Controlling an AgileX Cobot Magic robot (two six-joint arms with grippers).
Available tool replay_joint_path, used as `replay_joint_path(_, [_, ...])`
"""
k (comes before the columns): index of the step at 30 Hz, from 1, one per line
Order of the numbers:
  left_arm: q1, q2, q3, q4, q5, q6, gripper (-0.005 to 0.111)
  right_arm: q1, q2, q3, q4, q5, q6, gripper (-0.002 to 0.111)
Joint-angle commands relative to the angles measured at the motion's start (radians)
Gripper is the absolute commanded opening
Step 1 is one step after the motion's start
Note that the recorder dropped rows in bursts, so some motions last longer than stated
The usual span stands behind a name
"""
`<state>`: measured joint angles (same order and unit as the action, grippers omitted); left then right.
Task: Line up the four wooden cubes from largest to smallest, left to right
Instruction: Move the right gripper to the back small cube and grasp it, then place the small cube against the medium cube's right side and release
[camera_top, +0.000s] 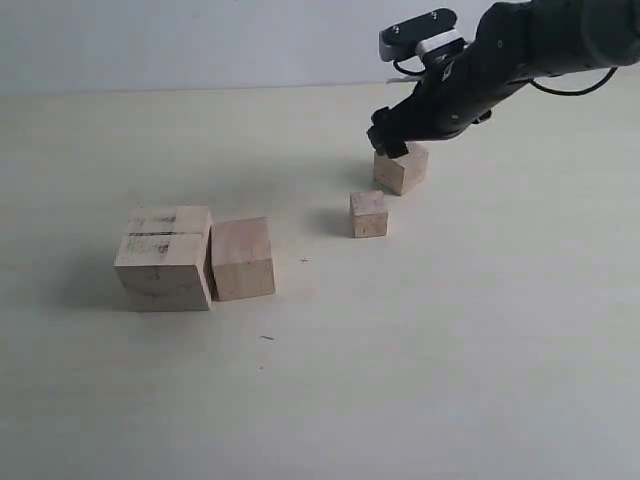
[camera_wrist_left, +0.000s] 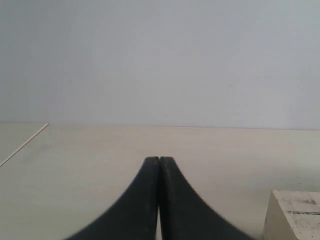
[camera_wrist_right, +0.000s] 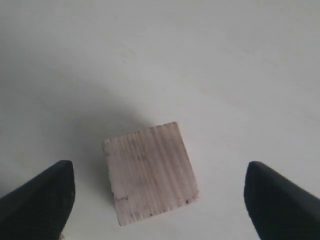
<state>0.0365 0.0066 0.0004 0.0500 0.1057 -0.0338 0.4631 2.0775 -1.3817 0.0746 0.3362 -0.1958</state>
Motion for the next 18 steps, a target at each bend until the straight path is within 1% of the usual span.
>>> replay_joint_path(1, [0.002, -0.007, 0.000, -0.006, -0.002, -0.001, 0.003, -0.004, 0.039, -0.001, -0.011, -0.034, -0.022, 0.086])
replay_joint_path(5, [0.002, -0.007, 0.000, -0.006, -0.002, -0.001, 0.003, -0.004, 0.076, -0.001, -0.013, -0.046, -0.033, 0.086])
replay_joint_path(6, [0.002, -0.007, 0.000, -0.006, -0.002, -0.001, 0.003, -0.004, 0.081, -0.001, -0.020, -0.046, -0.051, 0.083])
replay_joint_path(7, [0.002, -0.007, 0.000, -0.006, -0.002, -0.001, 0.003, -0.004, 0.085, -0.001, -0.026, -0.046, -0.051, 0.078])
replay_joint_path(8, [0.002, -0.007, 0.000, -0.006, -0.002, -0.001, 0.003, -0.004, 0.085, -0.001, -0.027, -0.048, -0.053, 0.069])
replay_joint_path(13, [0.002, -0.007, 0.000, -0.006, -0.002, -0.001, 0.003, -0.004, 0.049, -0.001, -0.033, -0.043, -0.066, 0.017])
replay_joint_path(15, [0.002, -0.007, 0.000, -0.006, -0.002, -0.001, 0.003, -0.004, -0.007, -0.001, -0.033, -0.005, -0.091, 0.001])
replay_joint_path(18, [0.002, -0.007, 0.000, -0.006, -0.002, -0.001, 0.003, -0.004, -0.197, -0.001, -0.033, 0.092, -0.091, 0.000])
